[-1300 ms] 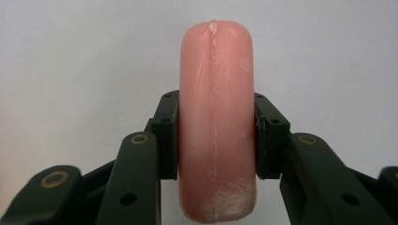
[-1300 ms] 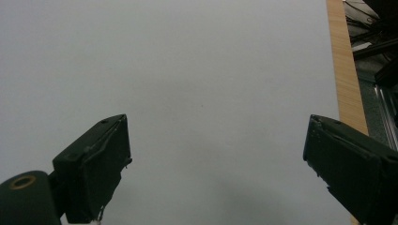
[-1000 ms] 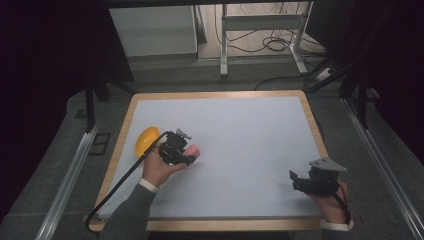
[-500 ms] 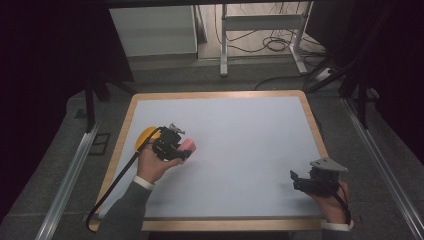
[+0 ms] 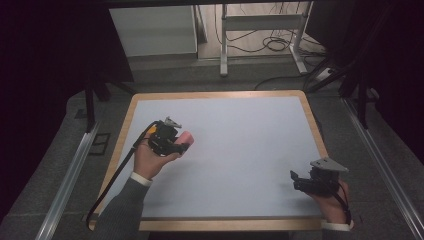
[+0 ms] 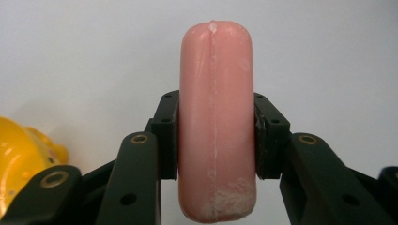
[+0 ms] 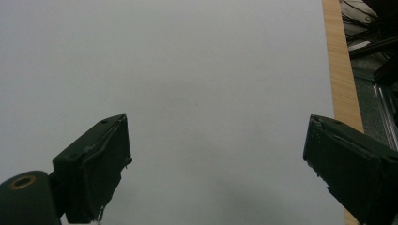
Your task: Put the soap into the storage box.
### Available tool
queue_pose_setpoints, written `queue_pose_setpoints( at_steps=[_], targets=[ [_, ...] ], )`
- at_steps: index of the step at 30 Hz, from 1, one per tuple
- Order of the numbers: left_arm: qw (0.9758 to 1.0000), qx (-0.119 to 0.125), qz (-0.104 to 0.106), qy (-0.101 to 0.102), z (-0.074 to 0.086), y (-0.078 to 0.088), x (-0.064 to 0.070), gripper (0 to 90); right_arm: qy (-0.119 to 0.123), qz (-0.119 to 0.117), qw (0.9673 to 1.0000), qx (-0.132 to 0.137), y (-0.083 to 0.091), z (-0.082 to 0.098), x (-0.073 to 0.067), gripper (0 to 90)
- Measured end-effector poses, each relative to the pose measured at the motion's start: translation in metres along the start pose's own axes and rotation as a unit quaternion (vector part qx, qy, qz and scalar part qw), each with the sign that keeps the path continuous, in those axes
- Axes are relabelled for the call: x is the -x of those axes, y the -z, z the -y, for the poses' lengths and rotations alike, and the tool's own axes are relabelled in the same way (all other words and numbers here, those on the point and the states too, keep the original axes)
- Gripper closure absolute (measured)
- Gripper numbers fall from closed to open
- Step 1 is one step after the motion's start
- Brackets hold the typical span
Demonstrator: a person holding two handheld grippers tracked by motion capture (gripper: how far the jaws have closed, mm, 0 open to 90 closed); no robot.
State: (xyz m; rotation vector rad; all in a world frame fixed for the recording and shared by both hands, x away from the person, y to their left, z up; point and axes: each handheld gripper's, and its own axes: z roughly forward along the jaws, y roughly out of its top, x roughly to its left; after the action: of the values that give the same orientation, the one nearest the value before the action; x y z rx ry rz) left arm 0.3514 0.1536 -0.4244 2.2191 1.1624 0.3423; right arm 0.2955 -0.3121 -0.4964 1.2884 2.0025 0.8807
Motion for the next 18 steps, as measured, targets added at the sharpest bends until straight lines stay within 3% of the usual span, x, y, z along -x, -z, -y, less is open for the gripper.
queue_pose_setpoints(
  at_steps=[18],
  targets=[
    [0.9996,0.007,-0.018,0.02,-0.002,0.016,-0.024,60.2,-0.003,0.002,1.0,-0.002,-0.001,0.0,0.0,7.5]
  ],
)
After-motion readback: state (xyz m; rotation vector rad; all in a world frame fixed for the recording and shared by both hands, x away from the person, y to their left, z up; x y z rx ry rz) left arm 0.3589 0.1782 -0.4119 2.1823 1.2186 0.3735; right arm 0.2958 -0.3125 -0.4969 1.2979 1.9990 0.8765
